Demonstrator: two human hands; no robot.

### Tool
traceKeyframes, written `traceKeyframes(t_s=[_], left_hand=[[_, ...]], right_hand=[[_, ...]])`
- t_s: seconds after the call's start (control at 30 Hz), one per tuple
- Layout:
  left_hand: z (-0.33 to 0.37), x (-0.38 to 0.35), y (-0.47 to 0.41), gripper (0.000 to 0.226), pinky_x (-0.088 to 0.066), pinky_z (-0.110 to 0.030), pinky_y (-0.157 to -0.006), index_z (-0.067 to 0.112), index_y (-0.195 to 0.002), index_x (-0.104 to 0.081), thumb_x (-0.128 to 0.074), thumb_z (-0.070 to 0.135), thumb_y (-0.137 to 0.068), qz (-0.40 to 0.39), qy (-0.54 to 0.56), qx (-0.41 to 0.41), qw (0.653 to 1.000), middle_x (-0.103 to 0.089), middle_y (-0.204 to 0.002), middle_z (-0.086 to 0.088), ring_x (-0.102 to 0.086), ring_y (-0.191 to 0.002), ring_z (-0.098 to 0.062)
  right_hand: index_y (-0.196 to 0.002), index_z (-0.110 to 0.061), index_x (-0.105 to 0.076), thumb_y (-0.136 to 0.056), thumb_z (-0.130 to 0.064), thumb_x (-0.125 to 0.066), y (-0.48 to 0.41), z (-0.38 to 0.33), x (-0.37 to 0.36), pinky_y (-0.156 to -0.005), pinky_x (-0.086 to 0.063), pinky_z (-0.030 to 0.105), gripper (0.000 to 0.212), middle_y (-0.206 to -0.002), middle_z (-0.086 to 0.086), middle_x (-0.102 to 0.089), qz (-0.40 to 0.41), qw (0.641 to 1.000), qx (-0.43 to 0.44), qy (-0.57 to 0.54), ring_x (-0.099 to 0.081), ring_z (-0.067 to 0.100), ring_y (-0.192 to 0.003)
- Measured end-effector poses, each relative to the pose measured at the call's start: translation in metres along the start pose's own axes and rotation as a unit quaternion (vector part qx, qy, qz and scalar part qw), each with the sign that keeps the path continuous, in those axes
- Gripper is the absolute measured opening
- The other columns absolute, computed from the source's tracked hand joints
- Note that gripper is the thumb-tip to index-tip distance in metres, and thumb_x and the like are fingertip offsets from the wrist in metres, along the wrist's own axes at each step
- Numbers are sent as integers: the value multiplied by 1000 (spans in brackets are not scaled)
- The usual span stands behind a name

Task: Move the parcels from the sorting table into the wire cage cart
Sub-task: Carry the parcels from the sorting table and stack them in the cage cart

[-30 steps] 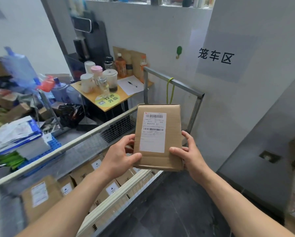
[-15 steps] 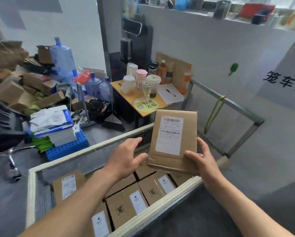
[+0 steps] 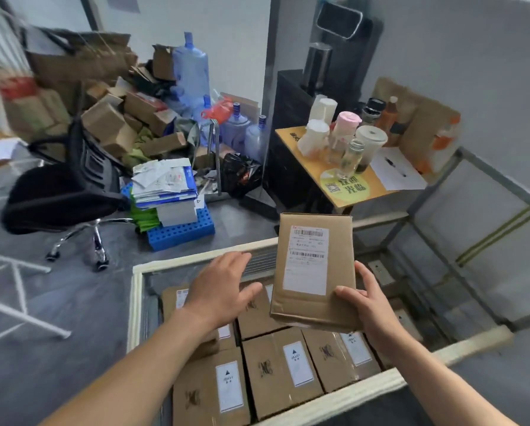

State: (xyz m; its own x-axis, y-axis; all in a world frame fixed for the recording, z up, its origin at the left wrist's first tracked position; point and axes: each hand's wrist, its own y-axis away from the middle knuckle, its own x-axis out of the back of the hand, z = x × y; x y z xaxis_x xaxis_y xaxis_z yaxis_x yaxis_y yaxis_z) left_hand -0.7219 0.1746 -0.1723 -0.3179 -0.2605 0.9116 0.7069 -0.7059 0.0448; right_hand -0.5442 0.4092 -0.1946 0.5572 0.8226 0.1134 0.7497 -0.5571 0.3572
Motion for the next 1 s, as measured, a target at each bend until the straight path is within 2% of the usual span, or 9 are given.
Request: traceKeyframes(t_s=[0.17, 0.23, 0.3, 0.4, 0.5, 0.63, 0.73, 0.9, 1.0], left_hand=[[-45, -16, 11, 68, -30, -34, -116, 24, -156, -29, -48, 55, -99, -30, 5, 72, 997, -32, -159, 7, -28, -147, -13], [-59, -28, 16, 68, -30, -34, -116, 24, -156, -28, -48, 55, -99, -48, 8, 104, 993, -31, -160, 7, -27, -147, -13], [-70, -44, 21, 68, -30, -36, -117, 25, -157, -26, -47, 55, -99, -68, 16, 139, 988, -28, -162, 8, -27, -148, -14], [-86, -71, 28, 69, -27, -38, -120, 27, -158, -22, -46, 55, -100, -98, 27, 182, 978, -22, -164, 10, -22, -150, -13], [-101, -102, 25, 70, -25, -38, -121, 26, -158, -20, -45, 56, -100, -125, 27, 209, 970, -20, -165, 9, -20, -151, -13], [-115, -148, 9, 69, -24, -38, -120, 26, -159, -19, -45, 52, -101, -148, 31, 236, 960, -18, -165, 7, -22, -151, -15], [-128, -184, -5, 66, -27, -39, -119, 24, -158, -20, -43, 50, -102, -165, 26, 247, 955, -19, -165, 4, -25, -149, -19], [-163, -237, -24, 66, -27, -39, -120, 22, -158, -21, -43, 50, -102, -177, -1, 263, 948, -17, -165, 1, -18, -152, -20], [-183, -262, -31, 64, -28, -41, -119, 22, -156, -25, -42, 50, -102, -177, -14, 272, 946, -17, -165, -1, -17, -151, -23]], right_hand=[[-142, -44, -33, -95, -17, -67, -31, 21, -38, -65, -57, 31, 65, -110, 7, -73, -63, 996, -43, 34, -73, 22, -93], [-141, -45, -33, -89, -26, -75, -43, 36, -52, -64, -58, 29, 69, -114, 7, -71, -93, 993, -63, 43, -72, 23, -96], [-142, -45, -34, -76, -37, -76, -57, 55, -65, -66, -58, 30, 78, -116, 7, -70, -119, 988, -79, 51, -72, 24, -97], [-144, -42, -35, -70, -36, -76, -80, 89, -79, -64, -58, 31, 85, -114, 8, -72, -144, 981, -112, 61, -73, 26, -95], [-147, -40, -35, -72, -34, -78, -107, 124, -92, -64, -58, 31, 87, -112, 7, -73, -169, 973, -135, 84, -74, 23, -91], [-141, -43, -35, -88, -21, -76, -149, 164, -108, -66, -58, 30, 70, -113, 5, -72, -182, 966, -160, 94, -73, 22, -93], [-137, -46, -35, -90, -21, -73, -183, 196, -120, -65, -58, 31, 65, -112, 4, -72, -184, 963, -164, 106, -72, 24, -96], [-146, -44, -33, -87, -28, -77, -234, 256, -139, -88, -60, 50, 75, -116, 6, -72, -186, 959, -177, 118, -72, 26, -100], [-144, -42, -35, -89, -27, -75, -253, 281, -149, -83, -60, 43, 69, -119, 4, -69, -190, 958, -182, 116, -70, 25, -104]])
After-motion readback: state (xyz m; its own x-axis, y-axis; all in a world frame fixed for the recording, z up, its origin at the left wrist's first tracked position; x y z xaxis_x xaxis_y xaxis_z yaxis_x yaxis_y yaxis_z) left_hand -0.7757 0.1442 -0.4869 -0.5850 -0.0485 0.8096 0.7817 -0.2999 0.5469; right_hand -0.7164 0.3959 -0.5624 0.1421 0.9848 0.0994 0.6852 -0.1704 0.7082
